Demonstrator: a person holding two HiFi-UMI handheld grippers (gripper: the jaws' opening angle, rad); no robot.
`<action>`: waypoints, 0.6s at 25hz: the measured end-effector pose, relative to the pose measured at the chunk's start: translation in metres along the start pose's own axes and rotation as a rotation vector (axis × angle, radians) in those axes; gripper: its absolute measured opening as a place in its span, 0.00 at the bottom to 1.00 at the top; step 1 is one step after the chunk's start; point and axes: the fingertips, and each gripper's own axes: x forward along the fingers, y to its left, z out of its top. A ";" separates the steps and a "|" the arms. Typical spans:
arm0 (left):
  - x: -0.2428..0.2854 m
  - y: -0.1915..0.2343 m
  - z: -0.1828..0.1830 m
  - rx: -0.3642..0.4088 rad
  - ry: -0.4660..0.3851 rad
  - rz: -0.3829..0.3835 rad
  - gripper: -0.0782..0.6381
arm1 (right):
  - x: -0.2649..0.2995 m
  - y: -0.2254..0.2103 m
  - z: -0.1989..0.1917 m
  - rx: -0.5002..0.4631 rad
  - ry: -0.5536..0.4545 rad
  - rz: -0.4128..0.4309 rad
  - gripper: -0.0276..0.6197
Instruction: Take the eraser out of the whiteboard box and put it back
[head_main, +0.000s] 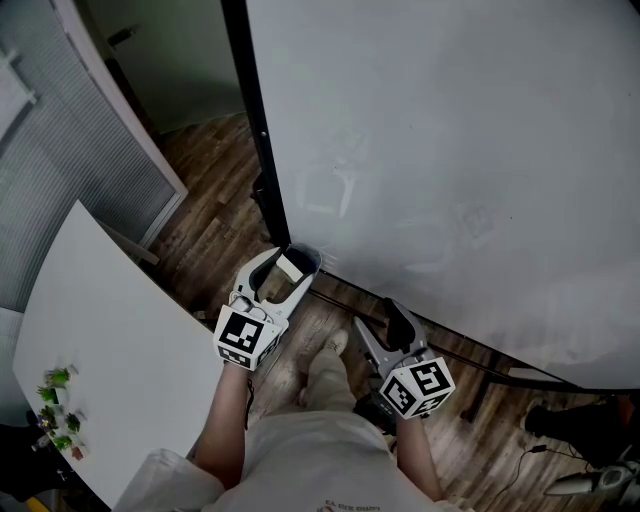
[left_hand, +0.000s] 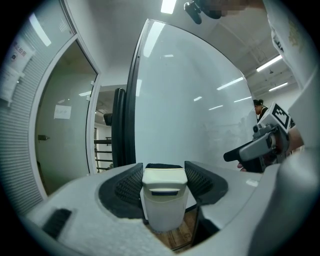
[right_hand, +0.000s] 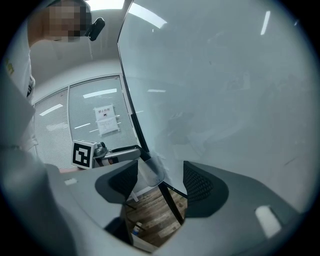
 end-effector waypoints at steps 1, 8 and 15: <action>-0.001 0.000 0.001 -0.004 -0.005 0.000 0.47 | -0.001 0.001 0.000 -0.001 -0.001 0.001 0.49; -0.013 0.000 0.016 -0.026 -0.041 0.007 0.47 | -0.011 0.014 0.005 -0.013 -0.012 0.000 0.48; -0.020 -0.002 0.023 -0.014 -0.059 0.024 0.47 | -0.021 0.015 0.008 -0.018 -0.030 -0.009 0.48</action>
